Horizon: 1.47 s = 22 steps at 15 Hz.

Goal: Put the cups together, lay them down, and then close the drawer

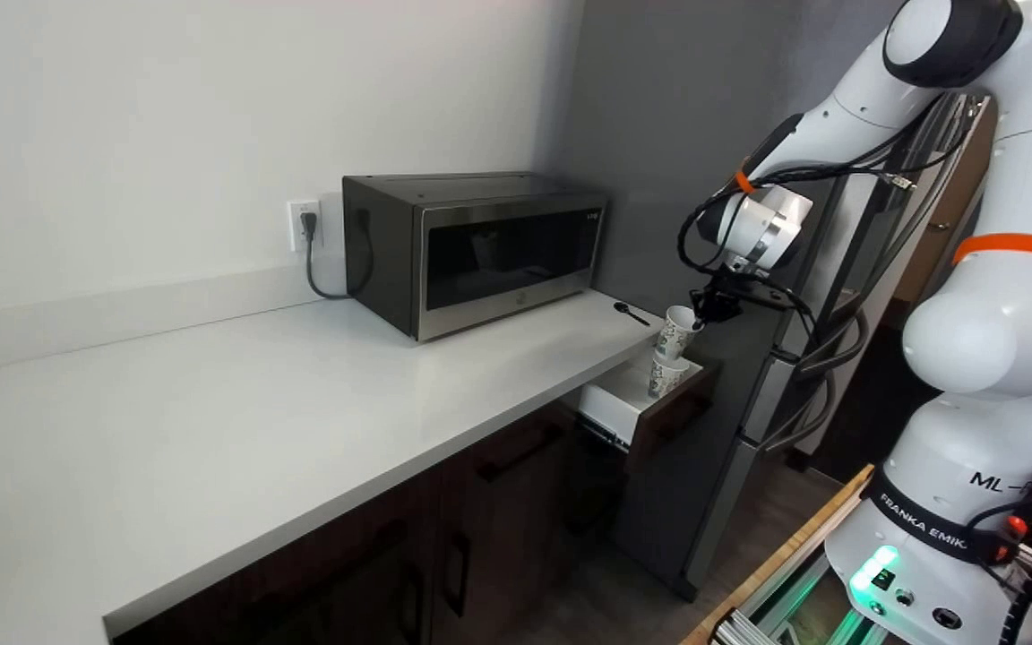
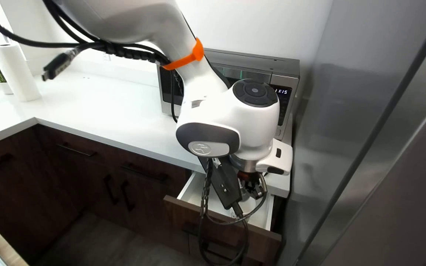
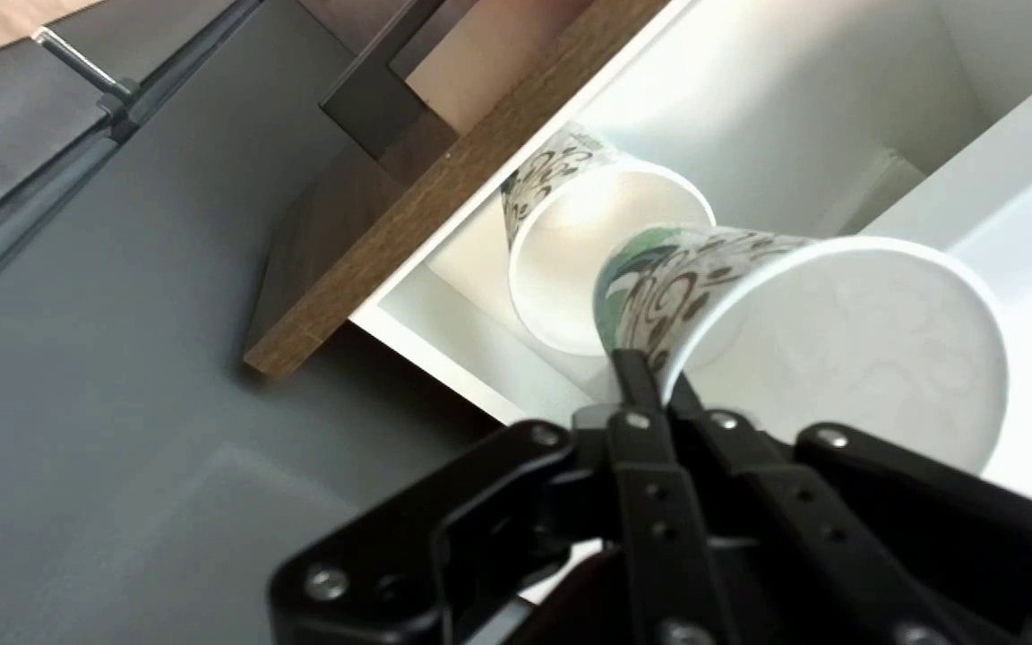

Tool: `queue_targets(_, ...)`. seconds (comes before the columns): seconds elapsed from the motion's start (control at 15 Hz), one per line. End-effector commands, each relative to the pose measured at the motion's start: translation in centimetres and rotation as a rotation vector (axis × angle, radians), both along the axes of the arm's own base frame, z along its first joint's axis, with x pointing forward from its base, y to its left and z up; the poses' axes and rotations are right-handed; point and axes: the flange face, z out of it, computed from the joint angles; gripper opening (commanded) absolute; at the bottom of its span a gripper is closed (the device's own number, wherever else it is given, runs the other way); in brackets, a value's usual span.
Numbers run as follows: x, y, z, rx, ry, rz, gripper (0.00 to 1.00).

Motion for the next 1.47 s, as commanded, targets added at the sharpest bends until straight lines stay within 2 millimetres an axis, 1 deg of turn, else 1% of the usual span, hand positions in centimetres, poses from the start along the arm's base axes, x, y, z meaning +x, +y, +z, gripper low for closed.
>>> queue_targets(0.0, 1.0, -0.7, -1.7, 0.009, -0.008, -0.009, 0.01)
queue_targets(0.47, 1.4, -1.5, -5.2, 0.020, 0.045, -0.020, 0.01)
queue_targets(0.53, 1.4, -1.6, -5.5, 0.021, 0.053, -0.018, 0.28)
queue_targets(0.6, 1.5, -1.7, -5.8, 0.023, 0.056, -0.020, 0.29)
queue_targets(0.67, 1.5, -1.7, -6.0, 0.025, 0.058, -0.021, 0.35)
queue_targets(0.87, 1.7, -1.8, -6.3, 0.024, 0.063, -0.015, 0.59)
queue_targets(1.0, 1.8, -1.4, -6.4, 0.021, 0.068, 0.002, 0.73)
queue_targets(1.07, 1.9, -1.1, -6.5, 0.020, 0.072, 0.014, 0.81)
queue_targets(1.2, 2.2, 0.0, -6.4, 0.010, 0.079, 0.061, 0.95)
queue_targets(1.27, 2.5, 0.6, -6.3, 0.004, 0.078, 0.085, 1.00)
queue_targets(1.4, 3.2, 1.9, -5.7, -0.006, 0.067, 0.151, 1.00)
